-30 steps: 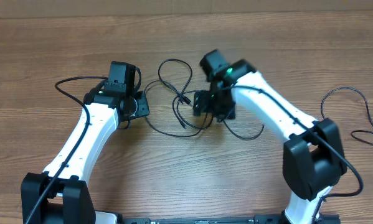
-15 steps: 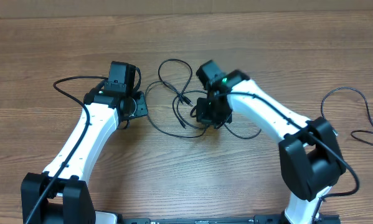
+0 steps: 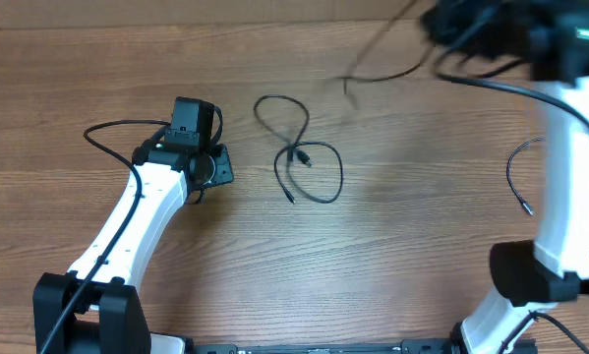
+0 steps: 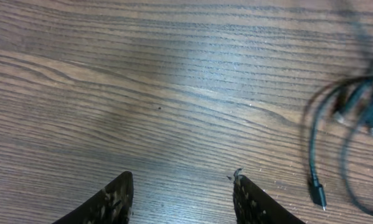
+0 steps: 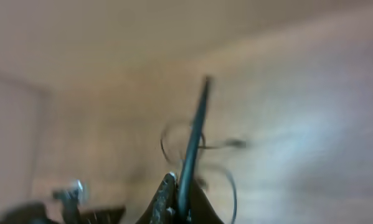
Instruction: Untangle cables
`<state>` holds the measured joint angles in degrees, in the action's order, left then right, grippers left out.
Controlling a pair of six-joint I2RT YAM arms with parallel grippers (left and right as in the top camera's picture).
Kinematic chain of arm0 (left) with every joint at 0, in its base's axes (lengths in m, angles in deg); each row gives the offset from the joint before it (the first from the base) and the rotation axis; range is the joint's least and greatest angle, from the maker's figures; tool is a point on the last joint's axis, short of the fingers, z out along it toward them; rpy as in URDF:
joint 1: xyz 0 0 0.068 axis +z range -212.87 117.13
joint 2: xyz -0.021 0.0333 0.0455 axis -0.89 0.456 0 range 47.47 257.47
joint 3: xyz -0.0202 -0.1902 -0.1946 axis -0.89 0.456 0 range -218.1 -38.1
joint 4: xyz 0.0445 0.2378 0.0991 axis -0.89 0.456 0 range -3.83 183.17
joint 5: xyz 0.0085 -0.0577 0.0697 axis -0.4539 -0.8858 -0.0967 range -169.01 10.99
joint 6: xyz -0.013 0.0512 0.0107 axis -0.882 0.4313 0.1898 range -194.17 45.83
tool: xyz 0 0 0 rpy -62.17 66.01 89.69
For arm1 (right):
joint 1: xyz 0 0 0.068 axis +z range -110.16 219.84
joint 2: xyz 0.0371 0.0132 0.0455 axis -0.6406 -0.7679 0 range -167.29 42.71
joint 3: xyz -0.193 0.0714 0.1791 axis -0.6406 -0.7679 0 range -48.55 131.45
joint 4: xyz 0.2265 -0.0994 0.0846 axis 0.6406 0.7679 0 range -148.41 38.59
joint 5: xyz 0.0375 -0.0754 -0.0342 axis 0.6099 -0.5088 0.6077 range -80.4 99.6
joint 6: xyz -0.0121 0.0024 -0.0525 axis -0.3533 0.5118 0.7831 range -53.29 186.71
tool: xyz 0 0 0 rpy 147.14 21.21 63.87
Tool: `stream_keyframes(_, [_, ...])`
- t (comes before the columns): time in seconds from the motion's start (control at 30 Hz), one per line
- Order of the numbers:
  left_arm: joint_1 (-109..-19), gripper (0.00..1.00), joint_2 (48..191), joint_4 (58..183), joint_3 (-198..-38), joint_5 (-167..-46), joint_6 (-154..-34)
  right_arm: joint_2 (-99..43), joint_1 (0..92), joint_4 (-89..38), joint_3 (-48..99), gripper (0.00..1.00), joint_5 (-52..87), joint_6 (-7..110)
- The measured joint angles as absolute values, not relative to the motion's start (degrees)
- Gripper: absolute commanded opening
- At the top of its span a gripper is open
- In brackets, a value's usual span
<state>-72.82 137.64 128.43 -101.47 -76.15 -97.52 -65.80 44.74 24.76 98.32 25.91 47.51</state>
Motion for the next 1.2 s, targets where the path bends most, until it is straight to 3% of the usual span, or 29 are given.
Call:
stream_keyframes(0.17, [-72.82,0.51,137.64,128.45,-101.47,-76.15,-97.50,-64.37,35.96,24.74,106.96,0.04,25.87,47.64])
stream_keyframes(0.53, [-72.82,0.52,137.64,128.85,-101.47,-76.15,-97.50,-64.40,20.48,27.82,107.50,0.04,20.86,43.86])
stream_keyframes(0.7, [-72.82,0.52,137.64,128.96,-101.47,-76.15,-97.52,-64.40,19.61,26.75,107.48,0.04,22.55,43.86])
stream_keyframes(1.03, [-72.82,0.52,137.64,129.07,-101.47,-76.40,-97.52,-64.46,20.26,9.64,107.44,0.04,51.22,47.73])
stream_keyframes(1.2, [-72.82,0.52,137.64,129.09,-101.47,-76.88,-97.52,-64.46,20.33,6.67,107.44,0.04,46.72,46.77])
